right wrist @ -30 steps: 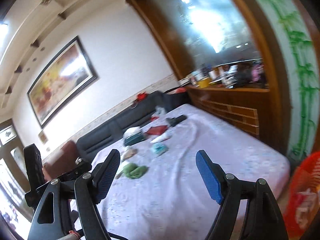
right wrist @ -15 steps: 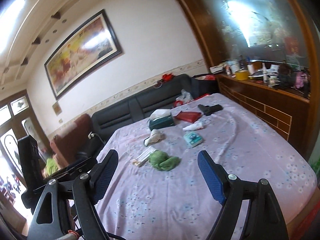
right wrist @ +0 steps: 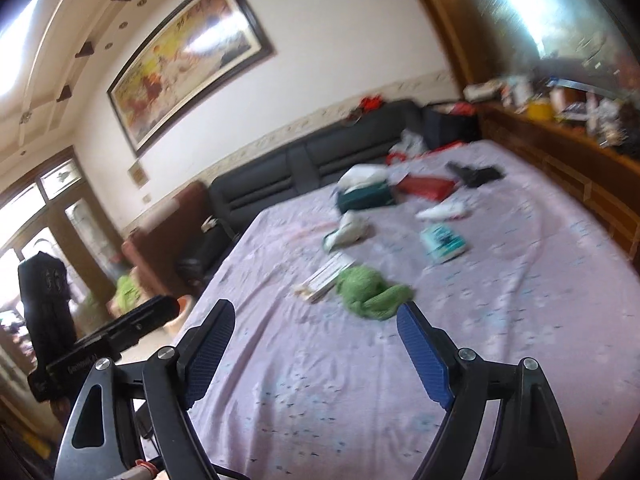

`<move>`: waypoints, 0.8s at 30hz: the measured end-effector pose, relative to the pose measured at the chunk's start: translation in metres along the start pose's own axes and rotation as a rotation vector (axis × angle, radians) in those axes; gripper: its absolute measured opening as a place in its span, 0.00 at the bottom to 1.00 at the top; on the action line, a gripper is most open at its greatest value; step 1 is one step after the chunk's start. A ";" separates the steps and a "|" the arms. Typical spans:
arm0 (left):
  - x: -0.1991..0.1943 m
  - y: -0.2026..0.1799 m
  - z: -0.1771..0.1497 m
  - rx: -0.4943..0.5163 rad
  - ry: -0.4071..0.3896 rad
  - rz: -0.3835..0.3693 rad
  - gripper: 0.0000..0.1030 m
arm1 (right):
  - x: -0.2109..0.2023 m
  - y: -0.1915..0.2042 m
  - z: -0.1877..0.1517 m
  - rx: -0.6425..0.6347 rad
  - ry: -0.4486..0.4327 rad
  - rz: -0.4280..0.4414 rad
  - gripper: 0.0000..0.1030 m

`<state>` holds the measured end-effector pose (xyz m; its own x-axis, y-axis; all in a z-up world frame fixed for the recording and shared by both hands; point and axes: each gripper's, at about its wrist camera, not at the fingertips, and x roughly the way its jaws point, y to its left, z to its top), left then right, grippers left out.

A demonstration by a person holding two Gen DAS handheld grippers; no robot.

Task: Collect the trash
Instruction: 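Return both tools to the table toward the remaining trash, then grasp the white medicine box with the left tool while the right tool grasps the green towel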

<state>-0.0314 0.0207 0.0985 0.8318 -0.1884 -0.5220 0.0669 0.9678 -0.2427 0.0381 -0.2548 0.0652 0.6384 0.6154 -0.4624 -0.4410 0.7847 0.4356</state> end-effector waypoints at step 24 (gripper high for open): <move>0.156 0.051 0.033 0.021 0.278 0.099 0.78 | 0.226 -0.080 -0.004 0.212 0.211 -0.030 0.73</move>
<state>0.1200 0.0464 0.0314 0.6520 -0.1287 -0.7473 0.0065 0.9864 -0.1641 0.2151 -0.1784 -0.0769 0.4941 0.6117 -0.6178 -0.2682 0.7832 0.5609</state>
